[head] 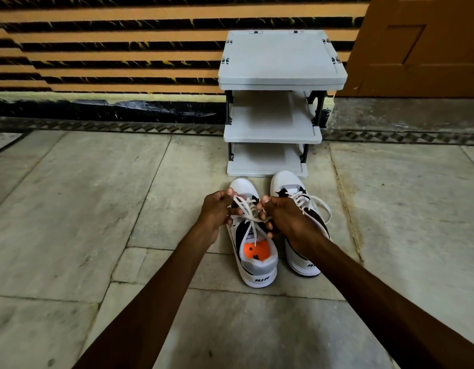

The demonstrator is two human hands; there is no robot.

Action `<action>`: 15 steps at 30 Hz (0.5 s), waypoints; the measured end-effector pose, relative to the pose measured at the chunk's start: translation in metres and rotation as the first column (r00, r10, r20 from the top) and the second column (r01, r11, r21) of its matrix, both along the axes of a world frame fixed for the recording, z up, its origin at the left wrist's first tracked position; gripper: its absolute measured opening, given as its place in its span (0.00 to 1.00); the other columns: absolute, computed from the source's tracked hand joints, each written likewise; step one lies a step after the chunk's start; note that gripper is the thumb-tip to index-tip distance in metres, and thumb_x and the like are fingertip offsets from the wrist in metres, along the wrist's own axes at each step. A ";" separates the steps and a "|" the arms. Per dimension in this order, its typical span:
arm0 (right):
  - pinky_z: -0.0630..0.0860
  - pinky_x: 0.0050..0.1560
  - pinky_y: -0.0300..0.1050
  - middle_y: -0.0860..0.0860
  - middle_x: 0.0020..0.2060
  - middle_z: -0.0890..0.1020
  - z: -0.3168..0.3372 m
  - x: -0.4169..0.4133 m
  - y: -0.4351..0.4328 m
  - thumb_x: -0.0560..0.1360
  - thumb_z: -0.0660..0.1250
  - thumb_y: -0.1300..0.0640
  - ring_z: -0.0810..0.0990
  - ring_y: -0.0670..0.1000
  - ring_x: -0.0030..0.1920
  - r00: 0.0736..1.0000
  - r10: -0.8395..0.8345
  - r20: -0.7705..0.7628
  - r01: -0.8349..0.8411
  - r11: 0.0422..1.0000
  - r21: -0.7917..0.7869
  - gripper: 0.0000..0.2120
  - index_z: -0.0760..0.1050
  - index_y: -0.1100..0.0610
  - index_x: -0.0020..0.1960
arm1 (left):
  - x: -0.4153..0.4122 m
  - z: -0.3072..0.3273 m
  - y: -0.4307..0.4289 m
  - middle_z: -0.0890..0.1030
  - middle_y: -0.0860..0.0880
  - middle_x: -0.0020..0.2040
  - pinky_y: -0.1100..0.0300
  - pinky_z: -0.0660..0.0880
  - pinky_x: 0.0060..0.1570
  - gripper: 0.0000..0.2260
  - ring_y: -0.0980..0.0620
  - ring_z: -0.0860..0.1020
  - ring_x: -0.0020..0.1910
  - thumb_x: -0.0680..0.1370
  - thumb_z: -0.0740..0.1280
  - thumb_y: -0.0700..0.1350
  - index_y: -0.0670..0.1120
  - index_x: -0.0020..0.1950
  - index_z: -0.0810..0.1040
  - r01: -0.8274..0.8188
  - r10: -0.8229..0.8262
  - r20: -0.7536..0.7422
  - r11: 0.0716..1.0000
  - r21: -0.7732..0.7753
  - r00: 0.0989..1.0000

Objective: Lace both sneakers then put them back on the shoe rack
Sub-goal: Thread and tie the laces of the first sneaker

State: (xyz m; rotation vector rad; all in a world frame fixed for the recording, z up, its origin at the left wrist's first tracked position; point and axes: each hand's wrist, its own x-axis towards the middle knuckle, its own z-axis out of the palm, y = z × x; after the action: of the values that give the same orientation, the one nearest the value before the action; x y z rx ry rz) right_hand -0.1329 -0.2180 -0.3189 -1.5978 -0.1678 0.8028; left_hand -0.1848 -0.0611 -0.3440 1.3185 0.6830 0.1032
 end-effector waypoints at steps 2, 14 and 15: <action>0.67 0.24 0.41 0.50 0.28 0.72 -0.001 -0.002 0.000 0.82 0.57 0.51 0.66 0.46 0.24 0.997 0.014 0.073 -0.010 0.999 -0.049 0.16 0.75 0.58 0.41 | 0.002 0.001 -0.003 0.83 0.51 0.38 0.68 0.61 0.19 0.11 0.59 0.74 0.22 0.82 0.60 0.48 0.46 0.44 0.76 0.006 -0.006 0.011 0.999 -0.047 1.000; 0.65 0.26 0.29 0.41 0.20 0.75 -0.020 -0.002 -0.010 0.82 0.58 0.52 0.71 0.36 0.21 0.922 0.091 0.377 -0.024 0.983 -0.179 0.18 0.74 0.52 0.35 | 0.005 -0.016 0.011 0.84 0.44 0.43 0.51 0.76 0.43 0.10 0.42 0.80 0.43 0.79 0.60 0.53 0.48 0.44 0.74 0.327 -0.182 -0.273 0.467 0.821 0.945; 0.65 0.29 0.29 0.41 0.22 0.76 -0.022 -0.002 -0.011 0.82 0.58 0.51 0.73 0.36 0.23 0.910 0.100 0.403 -0.023 0.981 -0.192 0.18 0.75 0.52 0.34 | 0.006 -0.014 0.009 0.84 0.43 0.46 0.52 0.74 0.42 0.09 0.40 0.80 0.45 0.80 0.60 0.52 0.49 0.46 0.74 0.339 -0.194 -0.288 0.331 0.881 0.938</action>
State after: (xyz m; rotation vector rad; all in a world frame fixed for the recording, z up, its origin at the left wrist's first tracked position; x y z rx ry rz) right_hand -0.1346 -0.2287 -0.3405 -1.9344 -0.4612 0.5288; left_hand -0.1786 -0.0523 -0.3582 2.5832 0.4796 0.1385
